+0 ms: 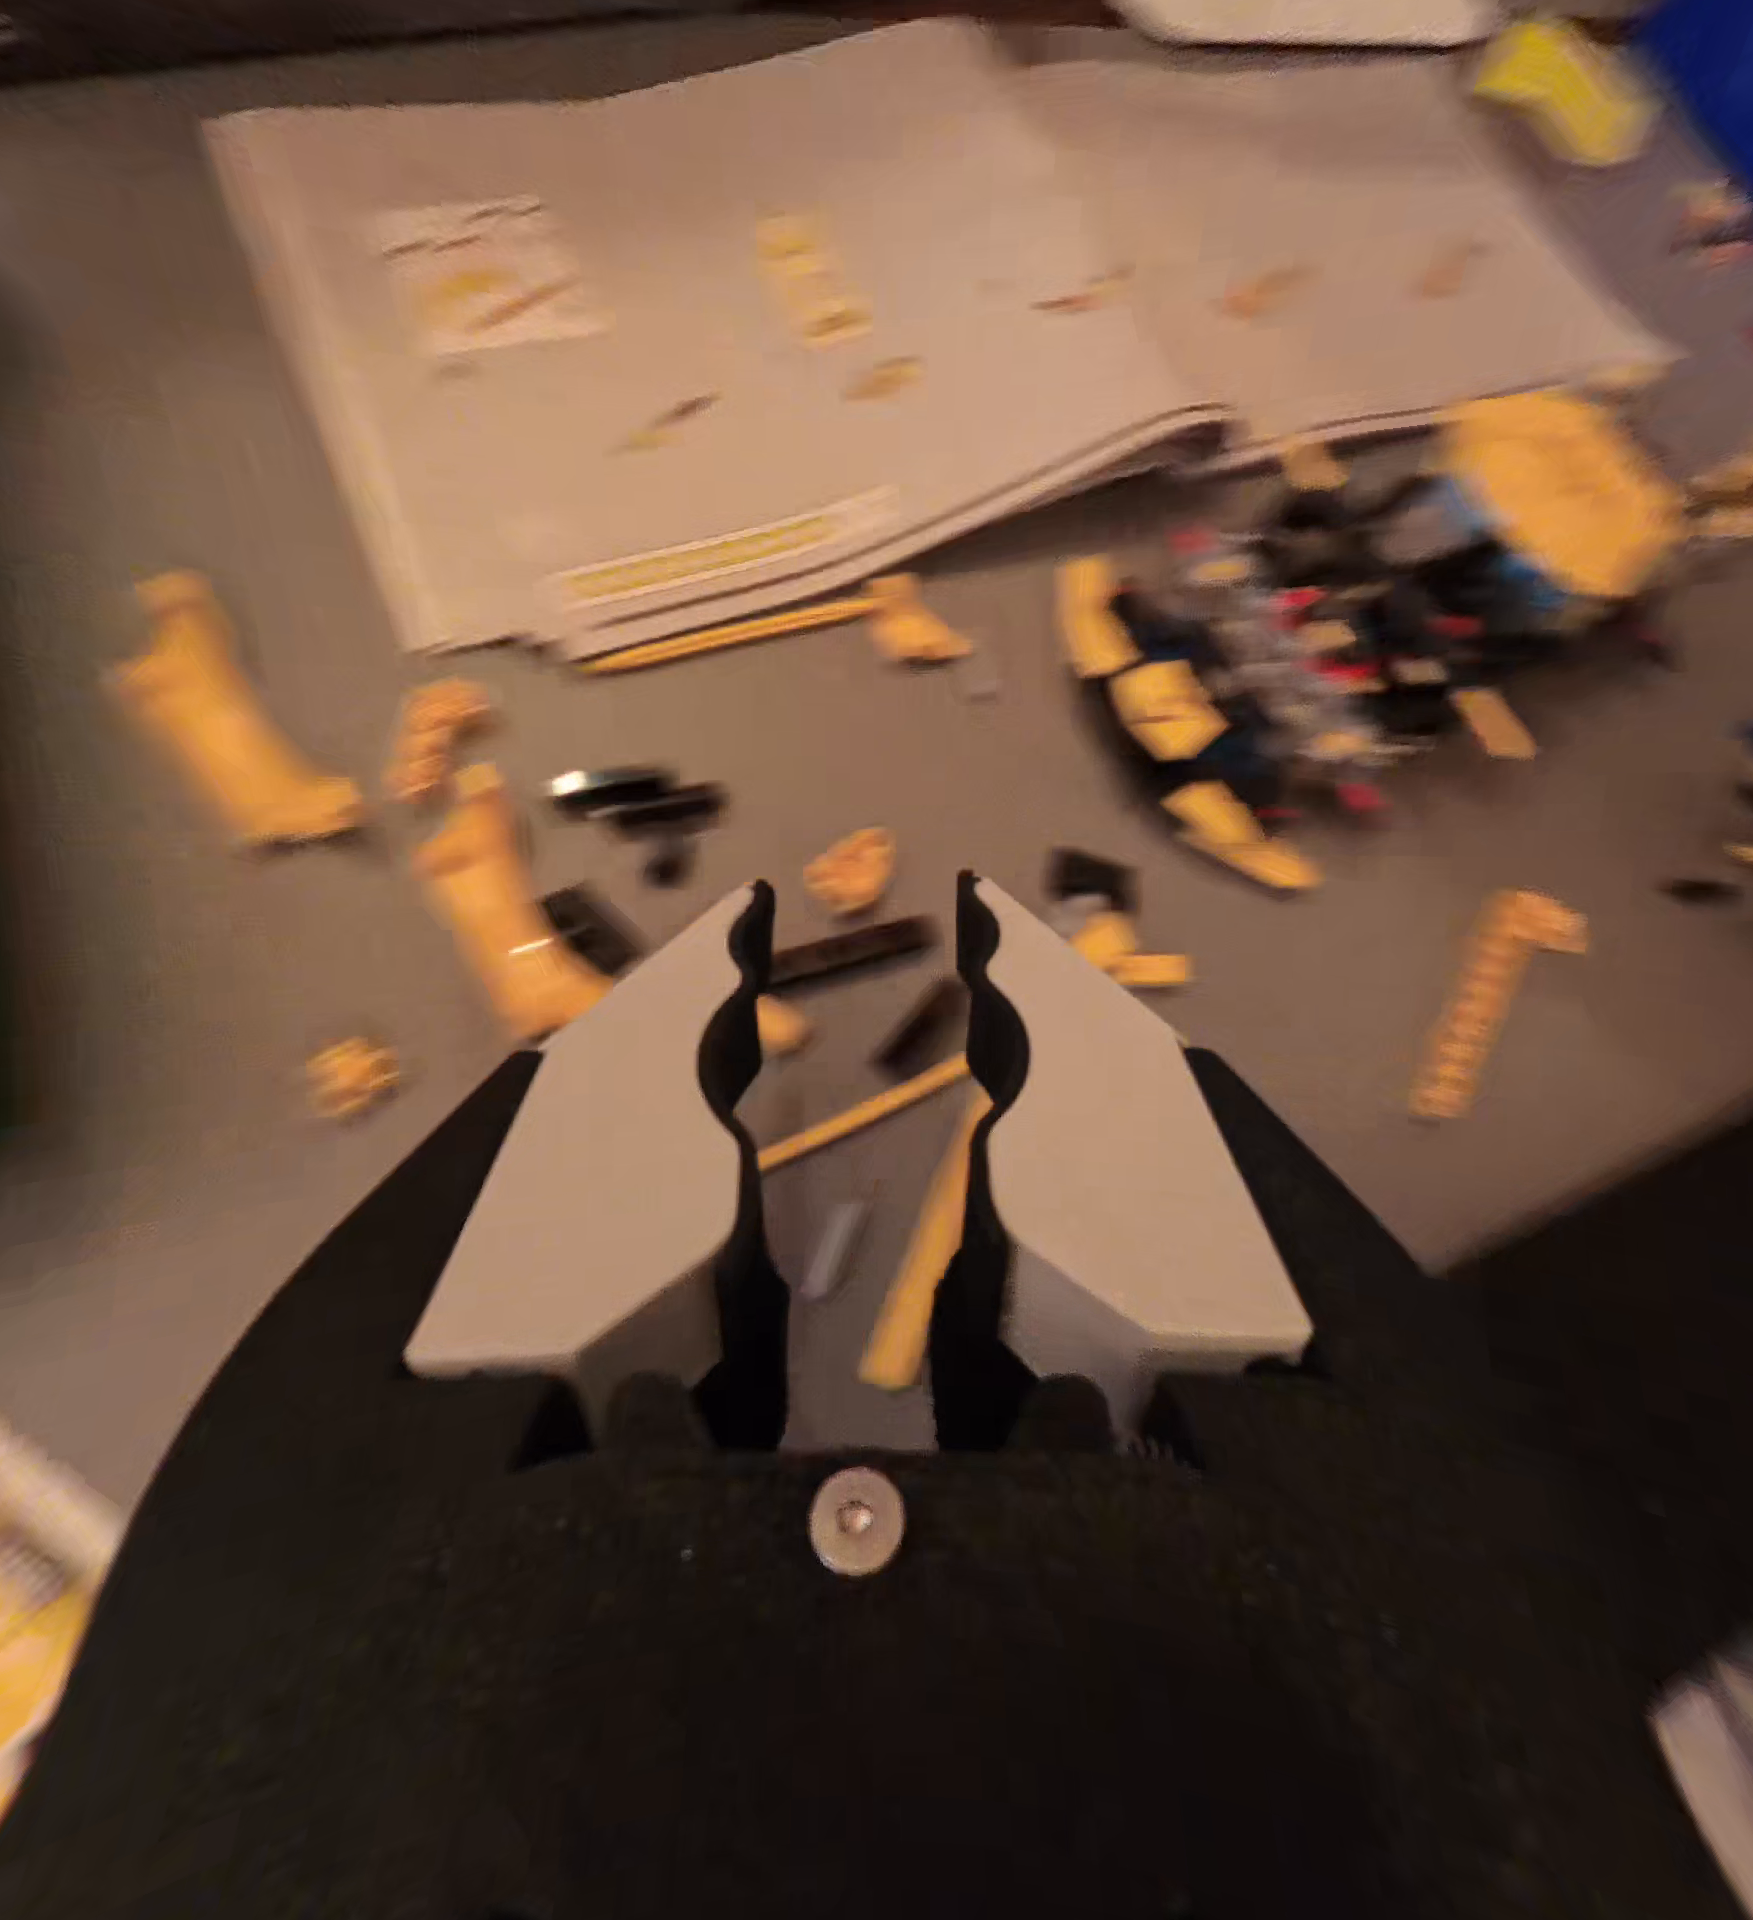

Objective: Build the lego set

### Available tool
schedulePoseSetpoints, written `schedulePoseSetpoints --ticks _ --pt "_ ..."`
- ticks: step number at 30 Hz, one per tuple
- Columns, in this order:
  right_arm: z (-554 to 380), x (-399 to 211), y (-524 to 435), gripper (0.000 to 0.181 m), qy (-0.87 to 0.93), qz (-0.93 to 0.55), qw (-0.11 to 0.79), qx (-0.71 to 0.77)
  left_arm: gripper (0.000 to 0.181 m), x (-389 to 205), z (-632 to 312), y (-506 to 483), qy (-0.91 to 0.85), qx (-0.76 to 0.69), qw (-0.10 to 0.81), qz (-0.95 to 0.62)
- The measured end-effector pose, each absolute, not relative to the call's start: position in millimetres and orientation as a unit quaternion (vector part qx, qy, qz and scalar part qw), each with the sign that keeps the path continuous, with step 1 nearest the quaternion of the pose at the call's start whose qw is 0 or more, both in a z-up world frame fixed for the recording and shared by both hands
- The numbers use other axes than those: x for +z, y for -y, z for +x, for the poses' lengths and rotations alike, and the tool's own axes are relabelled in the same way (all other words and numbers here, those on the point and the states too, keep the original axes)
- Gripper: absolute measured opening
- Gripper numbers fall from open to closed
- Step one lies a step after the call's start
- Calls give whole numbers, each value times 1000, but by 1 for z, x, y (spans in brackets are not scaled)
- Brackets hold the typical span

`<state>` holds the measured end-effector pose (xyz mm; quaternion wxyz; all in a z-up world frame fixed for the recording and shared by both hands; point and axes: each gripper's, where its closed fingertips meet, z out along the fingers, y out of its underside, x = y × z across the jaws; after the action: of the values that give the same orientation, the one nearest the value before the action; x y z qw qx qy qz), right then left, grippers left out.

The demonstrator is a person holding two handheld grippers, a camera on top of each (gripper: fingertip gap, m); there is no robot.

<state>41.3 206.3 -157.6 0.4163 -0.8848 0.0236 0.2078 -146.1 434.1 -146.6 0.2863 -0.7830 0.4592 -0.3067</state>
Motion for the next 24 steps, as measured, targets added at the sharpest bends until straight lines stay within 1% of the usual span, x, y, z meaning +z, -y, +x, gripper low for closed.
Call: schedulePoseSetpoints --ticks 3,6,11,13,15,19,21,24 --pt "34 -158 -217 21 -8 -887 411 210 35 -169 -174 -477 -431 -233 303 -817" --pt "28 -160 -222 21 5 -893 401 205 35 -189 -179 -482 -441 -196 280 -830" --pt "25 -163 -219 21 10 -899 391 198 35 -211 -191 -490 -466 -103 280 -833" --pt "24 -163 -219 21 6 -897 393 200 26 -210 -192 -492 -459 -104 286 -835" --pt "23 -162 -220 21 6 -897 394 202 23 -209 -193 -494 -453 -114 284 -838" --pt "16 -157 -223 21 15 -893 400 204 22 -198 -194 -496 -429 -165 287 -841" --pt "11 -153 -228 21 23 -889 407 207 22 -181 -192 -496 -405 -226 302 -833" --pt "-3 -139 -244 20 39 -874 428 227 21 -145 -184 -488 -341 -369 314 -805"
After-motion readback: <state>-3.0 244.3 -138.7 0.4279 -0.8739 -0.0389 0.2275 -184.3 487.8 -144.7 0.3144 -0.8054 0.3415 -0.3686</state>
